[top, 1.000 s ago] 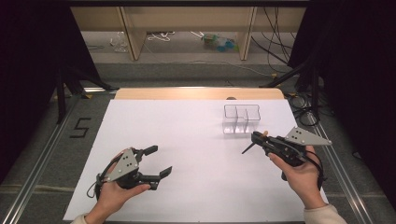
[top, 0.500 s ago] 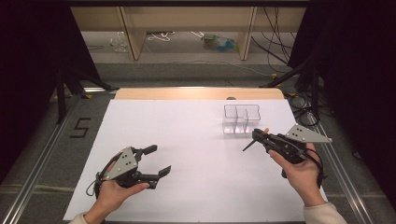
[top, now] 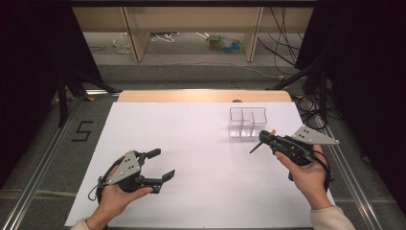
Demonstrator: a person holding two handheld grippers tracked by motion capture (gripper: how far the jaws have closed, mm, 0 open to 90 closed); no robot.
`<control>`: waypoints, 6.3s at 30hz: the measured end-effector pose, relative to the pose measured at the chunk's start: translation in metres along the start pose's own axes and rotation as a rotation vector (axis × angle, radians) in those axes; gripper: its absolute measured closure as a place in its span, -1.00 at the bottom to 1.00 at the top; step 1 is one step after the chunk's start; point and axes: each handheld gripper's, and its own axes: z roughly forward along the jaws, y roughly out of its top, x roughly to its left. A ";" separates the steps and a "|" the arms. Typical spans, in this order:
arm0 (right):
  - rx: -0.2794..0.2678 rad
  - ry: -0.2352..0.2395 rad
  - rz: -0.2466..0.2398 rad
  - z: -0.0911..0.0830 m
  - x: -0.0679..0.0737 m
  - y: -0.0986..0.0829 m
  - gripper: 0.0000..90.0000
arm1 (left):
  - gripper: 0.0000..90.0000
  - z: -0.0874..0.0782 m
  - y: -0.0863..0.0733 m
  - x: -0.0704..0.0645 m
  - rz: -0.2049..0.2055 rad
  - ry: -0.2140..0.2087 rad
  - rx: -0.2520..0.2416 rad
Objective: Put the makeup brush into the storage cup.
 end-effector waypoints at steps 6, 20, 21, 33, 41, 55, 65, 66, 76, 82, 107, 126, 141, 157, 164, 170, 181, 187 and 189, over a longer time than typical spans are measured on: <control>-0.014 -0.019 -0.026 0.003 -0.003 0.001 0.87 | -0.64 0.000 0.000 0.000 0.001 -0.001 0.001; 0.002 -0.036 -0.036 0.013 -0.008 0.008 0.87 | -0.64 0.000 0.000 0.000 0.003 0.000 0.002; 0.003 -0.030 -0.013 0.013 -0.006 0.008 0.87 | -0.64 0.000 0.000 0.000 0.003 0.001 0.002; -0.001 -0.047 -0.020 0.018 -0.012 0.014 0.87 | -0.64 0.000 0.000 -0.001 0.006 0.002 0.001; -0.014 -0.067 -0.046 0.024 -0.015 0.019 0.87 | -0.64 -0.001 0.001 -0.001 0.008 0.004 -0.004; -0.012 -0.081 -0.063 0.029 -0.020 0.022 0.87 | -0.63 0.000 0.001 -0.001 0.006 -0.001 -0.016; -0.019 -0.087 -0.062 0.033 -0.022 0.024 0.87 | -0.64 0.000 0.001 -0.001 0.005 0.000 -0.016; -0.020 -0.085 -0.061 0.033 -0.022 0.025 0.87 | -0.64 -0.001 0.001 -0.001 0.007 0.005 -0.008; -0.021 -0.093 -0.062 0.035 -0.024 0.026 0.87 | -0.64 -0.001 0.002 -0.001 0.007 0.005 -0.010; -0.001 -0.087 -0.044 0.035 -0.023 0.026 0.87 | -0.64 -0.001 0.002 -0.001 0.005 0.004 -0.010; 0.012 -0.116 -0.072 0.049 -0.023 0.027 0.87 | -0.64 0.000 0.001 -0.001 0.004 0.004 -0.009; 0.027 -0.122 -0.076 0.059 -0.025 0.027 0.87 | -0.64 0.000 0.001 -0.001 0.003 0.002 -0.008; 0.049 -0.136 -0.077 0.066 -0.028 0.026 0.87 | -0.64 0.000 0.001 -0.001 0.004 0.002 -0.009; 0.050 -0.158 -0.083 0.072 -0.029 0.028 0.87 | -0.64 0.000 0.001 -0.001 0.006 0.003 -0.010; 0.047 -0.161 -0.080 0.072 -0.031 0.029 0.87 | -0.64 0.000 0.001 -0.001 0.006 0.000 -0.006; 0.034 -0.174 -0.097 0.072 -0.034 0.032 0.87 | -0.64 0.000 0.001 -0.001 0.007 0.000 -0.007; 0.033 -0.181 -0.096 0.074 -0.036 0.033 0.87 | -0.64 0.001 0.001 -0.001 0.007 -0.002 -0.005; 0.042 -0.181 -0.090 0.075 -0.037 0.034 0.87 | -0.64 0.001 0.001 -0.002 0.000 -0.003 -0.005; 0.032 -0.190 -0.097 0.076 -0.038 0.034 0.87 | -0.64 0.001 0.001 -0.001 0.007 -0.002 -0.006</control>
